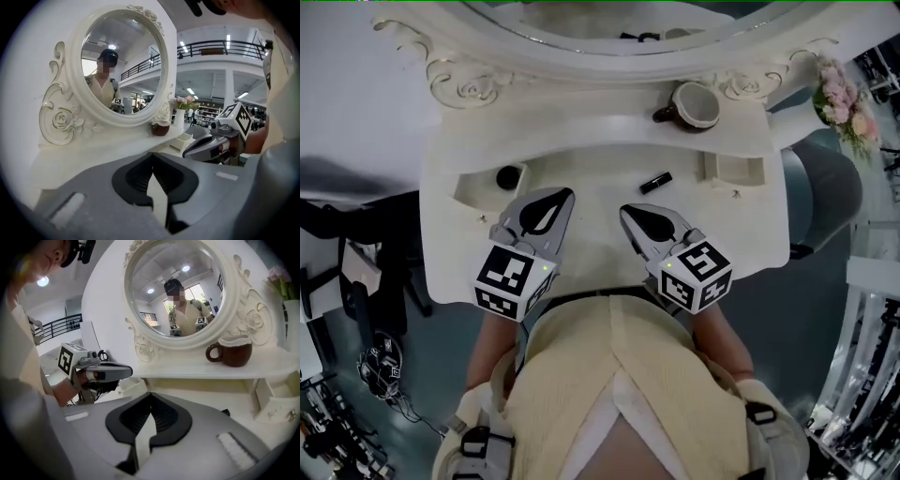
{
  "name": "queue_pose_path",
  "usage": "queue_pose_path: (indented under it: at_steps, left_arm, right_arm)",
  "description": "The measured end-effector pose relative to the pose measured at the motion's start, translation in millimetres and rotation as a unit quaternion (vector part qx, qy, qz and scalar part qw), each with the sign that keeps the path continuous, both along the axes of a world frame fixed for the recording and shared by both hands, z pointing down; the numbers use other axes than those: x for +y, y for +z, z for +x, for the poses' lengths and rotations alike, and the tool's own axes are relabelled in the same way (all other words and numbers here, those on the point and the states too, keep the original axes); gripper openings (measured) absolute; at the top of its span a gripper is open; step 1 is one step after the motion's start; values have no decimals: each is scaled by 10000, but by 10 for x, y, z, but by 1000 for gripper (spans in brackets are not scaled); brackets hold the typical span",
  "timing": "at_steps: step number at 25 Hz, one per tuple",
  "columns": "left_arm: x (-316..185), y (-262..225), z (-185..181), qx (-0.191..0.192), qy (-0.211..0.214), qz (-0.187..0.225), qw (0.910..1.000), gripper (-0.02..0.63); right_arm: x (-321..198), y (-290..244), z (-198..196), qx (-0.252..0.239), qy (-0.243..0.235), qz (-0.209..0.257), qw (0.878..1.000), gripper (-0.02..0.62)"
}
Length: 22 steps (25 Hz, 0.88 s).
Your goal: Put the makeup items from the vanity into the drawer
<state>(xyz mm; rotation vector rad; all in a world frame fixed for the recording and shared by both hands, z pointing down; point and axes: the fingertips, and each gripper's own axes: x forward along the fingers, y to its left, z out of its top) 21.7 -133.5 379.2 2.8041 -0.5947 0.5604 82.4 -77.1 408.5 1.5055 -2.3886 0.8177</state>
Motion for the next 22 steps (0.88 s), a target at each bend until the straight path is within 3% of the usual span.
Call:
queue_pose_path:
  at_steps: [8,14,22]
  left_arm:
    - [203,-43,254,647,407,-487,9959,5]
    - [312,-38,377,609,686,-478,9946,5]
    - [440,-60,481,562,960,-458,9927,5]
  right_arm:
    - [130,-283,249,53,410,294,9987,0]
    - [221,-538,449,291,638,594,9958,15]
    - [362,-712,591,1060,390,731,9909,84]
